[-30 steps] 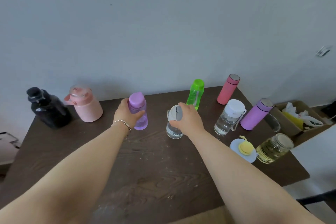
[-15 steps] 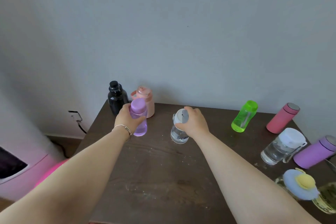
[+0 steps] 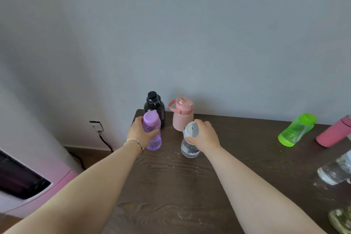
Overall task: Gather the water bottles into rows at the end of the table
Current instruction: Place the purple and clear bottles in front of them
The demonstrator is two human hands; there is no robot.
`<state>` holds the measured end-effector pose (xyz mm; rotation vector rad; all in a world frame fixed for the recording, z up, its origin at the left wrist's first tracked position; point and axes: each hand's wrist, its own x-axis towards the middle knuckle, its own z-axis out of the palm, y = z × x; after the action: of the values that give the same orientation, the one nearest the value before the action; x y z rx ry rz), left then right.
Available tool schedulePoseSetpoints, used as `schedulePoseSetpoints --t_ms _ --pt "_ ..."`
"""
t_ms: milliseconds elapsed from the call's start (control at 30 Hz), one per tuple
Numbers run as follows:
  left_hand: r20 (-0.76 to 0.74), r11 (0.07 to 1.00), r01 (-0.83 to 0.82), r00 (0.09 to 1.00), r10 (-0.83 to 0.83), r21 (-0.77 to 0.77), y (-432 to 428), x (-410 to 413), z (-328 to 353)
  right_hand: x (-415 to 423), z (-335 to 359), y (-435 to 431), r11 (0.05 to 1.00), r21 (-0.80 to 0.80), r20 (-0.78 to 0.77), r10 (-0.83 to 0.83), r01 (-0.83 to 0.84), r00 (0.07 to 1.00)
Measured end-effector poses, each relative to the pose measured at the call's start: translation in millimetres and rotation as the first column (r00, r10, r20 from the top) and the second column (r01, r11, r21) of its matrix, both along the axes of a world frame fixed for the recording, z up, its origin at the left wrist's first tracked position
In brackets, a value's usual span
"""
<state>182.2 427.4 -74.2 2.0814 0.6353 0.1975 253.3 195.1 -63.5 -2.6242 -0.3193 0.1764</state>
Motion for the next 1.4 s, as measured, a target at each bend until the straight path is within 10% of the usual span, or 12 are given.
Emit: schedulePoseSetpoints --t_ms 1400 --pt "-0.100 0.994 0.112 0.989 -0.110 0.014 39.6 15.4 -36.9 18.7 -39.9 63.1 0.987 -0.157 -0.070 0.032 -0.042 0.997"
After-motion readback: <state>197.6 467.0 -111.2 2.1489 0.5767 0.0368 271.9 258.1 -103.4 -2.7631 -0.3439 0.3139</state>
